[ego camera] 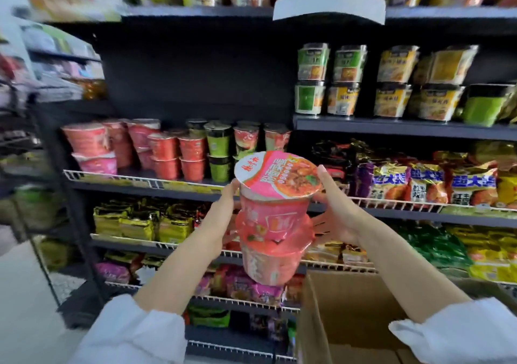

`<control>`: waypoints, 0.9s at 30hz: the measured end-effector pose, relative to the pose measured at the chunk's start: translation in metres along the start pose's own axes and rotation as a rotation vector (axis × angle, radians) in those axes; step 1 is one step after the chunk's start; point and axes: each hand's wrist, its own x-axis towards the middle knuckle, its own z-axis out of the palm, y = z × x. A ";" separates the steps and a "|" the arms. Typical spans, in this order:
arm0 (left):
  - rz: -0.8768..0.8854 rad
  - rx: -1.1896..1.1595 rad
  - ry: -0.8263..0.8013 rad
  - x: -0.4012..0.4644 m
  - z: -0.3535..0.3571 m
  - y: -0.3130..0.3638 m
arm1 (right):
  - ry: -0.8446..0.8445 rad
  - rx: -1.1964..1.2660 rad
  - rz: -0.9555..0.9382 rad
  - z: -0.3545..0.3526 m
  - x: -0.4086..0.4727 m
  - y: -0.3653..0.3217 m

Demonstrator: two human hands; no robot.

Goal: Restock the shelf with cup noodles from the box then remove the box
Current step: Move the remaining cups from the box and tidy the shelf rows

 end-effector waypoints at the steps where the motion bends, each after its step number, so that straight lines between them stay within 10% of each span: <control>1: 0.012 0.000 0.023 0.004 -0.024 0.003 | -0.026 0.026 -0.006 0.024 0.011 -0.003; 27: 0.139 -0.129 0.283 0.340 -0.401 0.111 | -0.178 0.120 -0.079 0.428 0.406 -0.175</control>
